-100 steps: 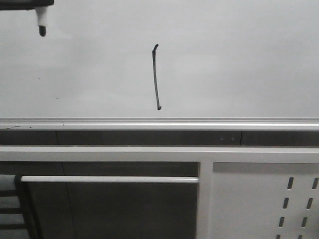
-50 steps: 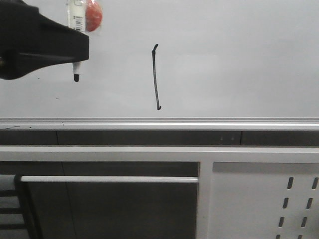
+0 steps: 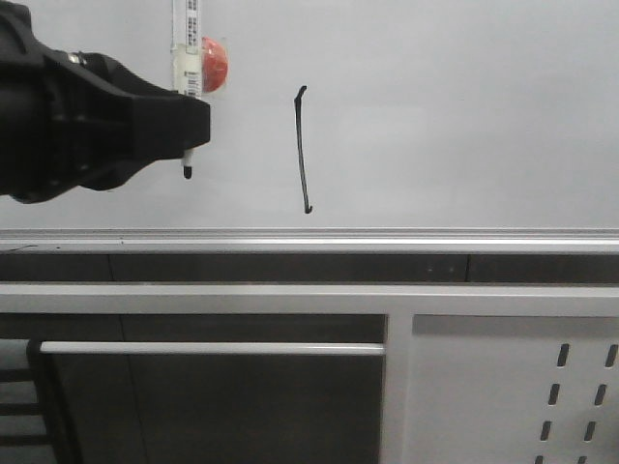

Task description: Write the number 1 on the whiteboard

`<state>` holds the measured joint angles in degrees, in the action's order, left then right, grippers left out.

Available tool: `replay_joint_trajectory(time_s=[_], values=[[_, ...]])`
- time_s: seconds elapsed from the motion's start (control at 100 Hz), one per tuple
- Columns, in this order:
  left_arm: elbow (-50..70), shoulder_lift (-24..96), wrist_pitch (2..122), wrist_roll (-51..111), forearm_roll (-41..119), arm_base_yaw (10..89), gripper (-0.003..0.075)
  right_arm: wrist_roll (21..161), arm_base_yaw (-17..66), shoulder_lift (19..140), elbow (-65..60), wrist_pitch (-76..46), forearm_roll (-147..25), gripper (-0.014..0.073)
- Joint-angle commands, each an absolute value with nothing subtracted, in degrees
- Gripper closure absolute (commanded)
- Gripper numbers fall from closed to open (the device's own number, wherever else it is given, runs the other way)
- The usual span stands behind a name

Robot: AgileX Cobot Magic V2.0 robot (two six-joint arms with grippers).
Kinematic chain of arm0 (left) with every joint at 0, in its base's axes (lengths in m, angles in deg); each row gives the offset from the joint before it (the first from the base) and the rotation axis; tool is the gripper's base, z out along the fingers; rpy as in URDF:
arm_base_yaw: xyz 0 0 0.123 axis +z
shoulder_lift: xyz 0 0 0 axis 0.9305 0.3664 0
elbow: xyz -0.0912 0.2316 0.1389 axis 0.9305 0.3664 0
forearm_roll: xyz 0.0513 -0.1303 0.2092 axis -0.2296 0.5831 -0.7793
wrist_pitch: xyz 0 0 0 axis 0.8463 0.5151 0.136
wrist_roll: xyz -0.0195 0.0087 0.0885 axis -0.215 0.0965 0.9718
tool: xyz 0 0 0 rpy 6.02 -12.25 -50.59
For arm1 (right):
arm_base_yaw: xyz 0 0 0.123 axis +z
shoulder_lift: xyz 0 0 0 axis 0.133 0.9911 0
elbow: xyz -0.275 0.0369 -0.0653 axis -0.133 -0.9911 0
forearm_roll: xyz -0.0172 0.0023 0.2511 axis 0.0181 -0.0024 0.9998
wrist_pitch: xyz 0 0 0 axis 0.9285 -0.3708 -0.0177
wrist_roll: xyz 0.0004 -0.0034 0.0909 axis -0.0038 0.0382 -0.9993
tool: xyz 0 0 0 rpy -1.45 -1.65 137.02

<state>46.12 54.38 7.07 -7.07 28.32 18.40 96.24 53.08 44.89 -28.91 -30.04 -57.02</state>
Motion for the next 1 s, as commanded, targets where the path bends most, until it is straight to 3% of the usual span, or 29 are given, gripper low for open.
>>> replay_joint_trajectory(time_s=[0.0,0.63,0.99], values=[[44.6,54.5,-0.1,-8.8,28.3,18.5,0.0738,96.3,52.7,45.2,-27.4,-26.2,-56.9,0.0644],[44.5,56.9,-4.4,-8.8,31.5,18.5,0.0738,96.3,52.7,45.2,-27.4,-26.2,-56.9,0.0644],[40.0,59.1,0.8,-8.8,33.7,18.5,0.0738,96.3,52.7,45.2,-27.4,-26.2,-56.9,0.0644]])
